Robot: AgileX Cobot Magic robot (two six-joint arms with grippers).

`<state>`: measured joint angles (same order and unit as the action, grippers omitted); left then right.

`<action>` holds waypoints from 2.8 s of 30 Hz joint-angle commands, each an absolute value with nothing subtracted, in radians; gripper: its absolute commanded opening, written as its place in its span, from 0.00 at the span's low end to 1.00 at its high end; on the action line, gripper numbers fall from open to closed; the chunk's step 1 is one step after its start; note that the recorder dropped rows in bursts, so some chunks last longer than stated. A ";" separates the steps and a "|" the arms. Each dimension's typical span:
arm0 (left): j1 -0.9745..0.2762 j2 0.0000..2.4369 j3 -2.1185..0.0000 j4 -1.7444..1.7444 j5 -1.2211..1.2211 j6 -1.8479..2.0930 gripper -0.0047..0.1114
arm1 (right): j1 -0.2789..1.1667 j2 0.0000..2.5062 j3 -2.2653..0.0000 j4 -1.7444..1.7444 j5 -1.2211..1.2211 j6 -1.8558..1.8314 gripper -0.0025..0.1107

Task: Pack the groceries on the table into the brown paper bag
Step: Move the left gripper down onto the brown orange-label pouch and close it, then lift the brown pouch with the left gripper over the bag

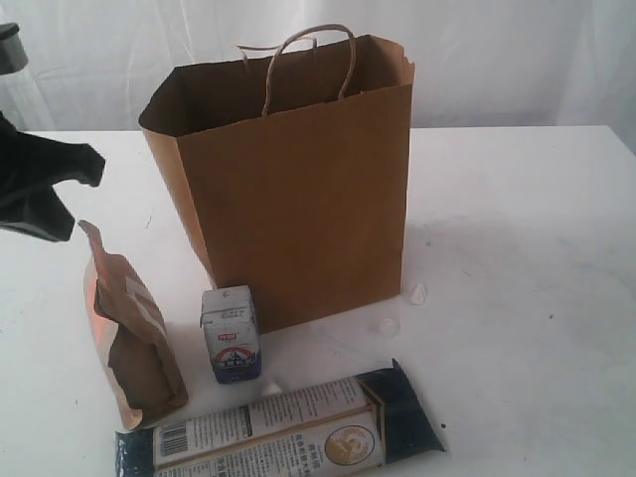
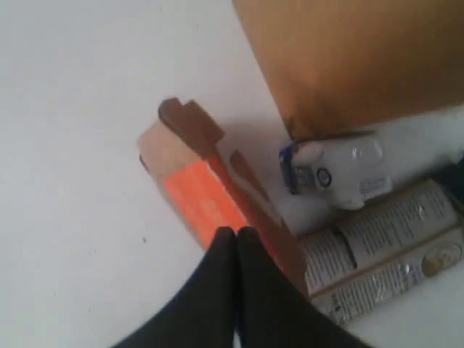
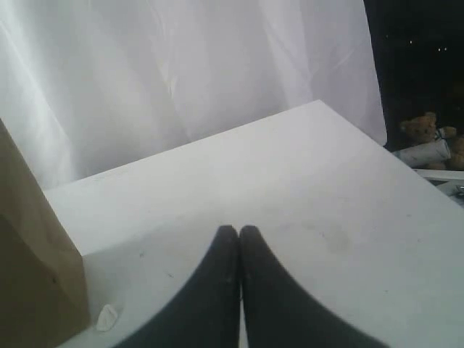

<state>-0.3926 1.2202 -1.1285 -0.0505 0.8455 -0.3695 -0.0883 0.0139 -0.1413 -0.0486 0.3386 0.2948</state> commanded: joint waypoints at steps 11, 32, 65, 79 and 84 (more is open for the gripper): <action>-0.471 1.291 -1.123 0.008 0.723 -0.242 0.36 | -0.094 0.016 -0.136 -0.049 0.334 0.296 0.02; -0.471 1.431 -1.034 0.092 0.703 -0.551 0.82 | -0.094 0.016 -0.136 -0.049 0.334 0.296 0.02; -0.471 1.186 -1.632 0.214 0.703 -0.328 0.04 | -0.094 0.016 -0.136 -0.049 0.334 0.296 0.02; -0.471 1.223 -1.574 -0.080 0.403 -0.259 0.04 | -0.094 0.016 -0.136 -0.049 0.334 0.296 0.02; -0.471 1.233 -1.484 -0.347 0.333 -0.044 0.04 | -0.094 0.016 -0.136 -0.049 0.334 0.296 0.02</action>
<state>-0.4657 1.2428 -1.5133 -0.1928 0.4217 -0.1623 -0.0883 0.0139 -0.1413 -0.0449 0.3386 0.2948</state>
